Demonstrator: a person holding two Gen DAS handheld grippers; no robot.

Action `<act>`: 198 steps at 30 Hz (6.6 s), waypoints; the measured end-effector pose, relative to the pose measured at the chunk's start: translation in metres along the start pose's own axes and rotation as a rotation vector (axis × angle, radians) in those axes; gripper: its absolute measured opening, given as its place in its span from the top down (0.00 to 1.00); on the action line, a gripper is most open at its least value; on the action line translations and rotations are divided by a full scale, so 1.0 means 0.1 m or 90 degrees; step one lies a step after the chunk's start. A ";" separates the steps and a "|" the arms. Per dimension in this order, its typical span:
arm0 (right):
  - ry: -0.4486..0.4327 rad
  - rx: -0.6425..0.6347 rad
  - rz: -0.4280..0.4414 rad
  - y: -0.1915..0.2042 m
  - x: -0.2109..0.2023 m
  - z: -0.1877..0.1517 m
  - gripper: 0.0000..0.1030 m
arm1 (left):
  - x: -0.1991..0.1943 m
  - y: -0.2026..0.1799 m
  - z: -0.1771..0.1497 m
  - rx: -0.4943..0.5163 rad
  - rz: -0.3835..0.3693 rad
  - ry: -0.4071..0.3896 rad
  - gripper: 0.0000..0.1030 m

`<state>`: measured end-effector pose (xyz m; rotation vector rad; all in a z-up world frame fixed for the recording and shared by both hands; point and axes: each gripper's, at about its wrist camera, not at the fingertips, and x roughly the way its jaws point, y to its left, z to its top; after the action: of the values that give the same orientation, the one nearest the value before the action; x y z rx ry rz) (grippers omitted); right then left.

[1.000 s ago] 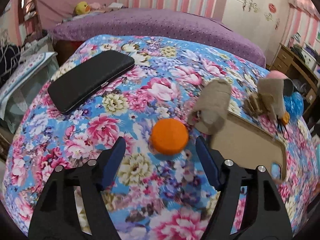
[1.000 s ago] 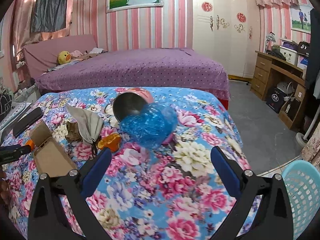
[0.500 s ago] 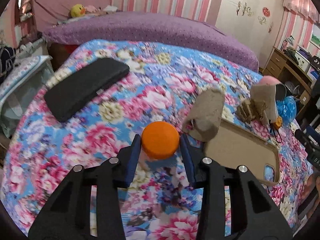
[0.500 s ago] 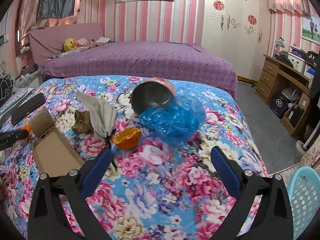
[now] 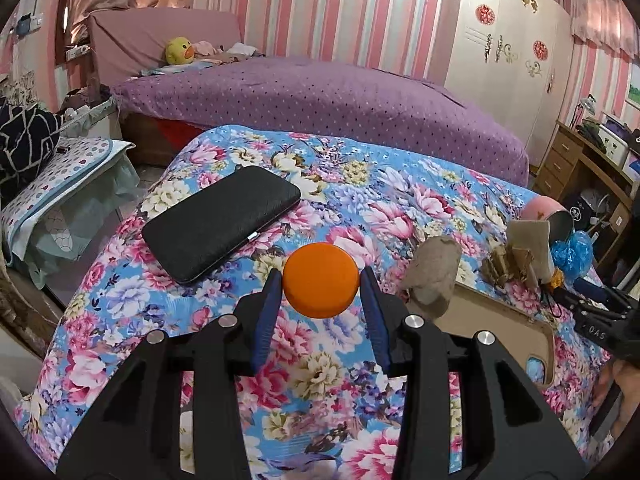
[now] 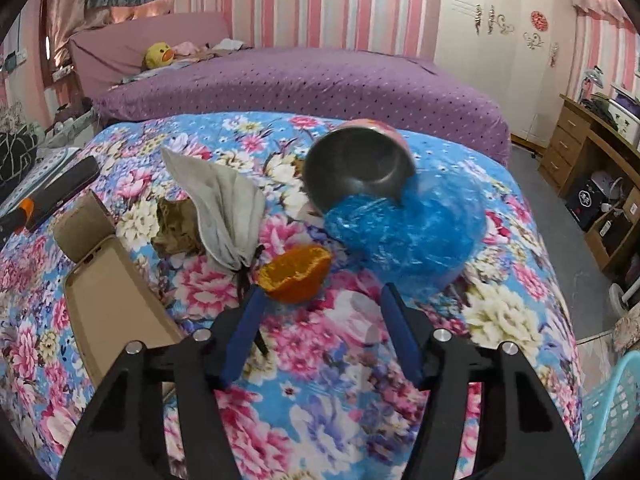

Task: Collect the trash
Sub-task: 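Grasp the orange cap with the left tool while the right tool grasps the orange peel, then carry cap and peel to the blue basket and open both tools, then move both tools back over the bed, then grasp the cardboard tube with the left tool while the right tool grasps the blue plastic bag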

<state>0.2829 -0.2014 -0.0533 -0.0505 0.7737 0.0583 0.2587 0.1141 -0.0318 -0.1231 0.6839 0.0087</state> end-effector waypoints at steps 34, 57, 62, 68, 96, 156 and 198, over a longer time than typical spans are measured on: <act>-0.098 -0.023 -0.020 -0.30 -1.01 -0.27 0.69 | -0.64 -0.51 -0.14 0.010 -0.033 -0.063 0.62; -0.140 0.033 -0.058 -1.04 -1.71 -0.84 0.69 | -1.13 -1.51 -0.75 0.059 -0.082 -0.052 0.62; -0.145 0.053 -0.091 -1.38 -1.78 -0.90 0.69 | -1.09 -1.80 -0.74 0.068 -0.104 -0.046 0.62; -0.151 0.089 -0.134 -1.85 -1.83 -0.97 0.69 | -1.12 -2.31 -0.78 0.108 -0.136 -0.062 0.62; -0.118 0.230 -0.260 -3.62 -2.13 -1.82 0.69 | -0.88 -4.96 -1.57 0.275 -0.375 0.027 0.61; -0.127 0.135 -0.089 -1.03 -0.84 -0.30 0.07 | 0.11 -0.68 -0.10 0.037 -0.024 0.030 0.05; -0.108 0.142 -0.072 -1.56 -1.44 -0.67 0.68 | -0.60 -1.29 -0.20 0.072 -0.074 -0.037 0.62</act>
<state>0.1445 -0.3666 0.0032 0.1214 0.6033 -0.1297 0.2055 -0.0144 0.0046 -0.0539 0.6176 -0.1380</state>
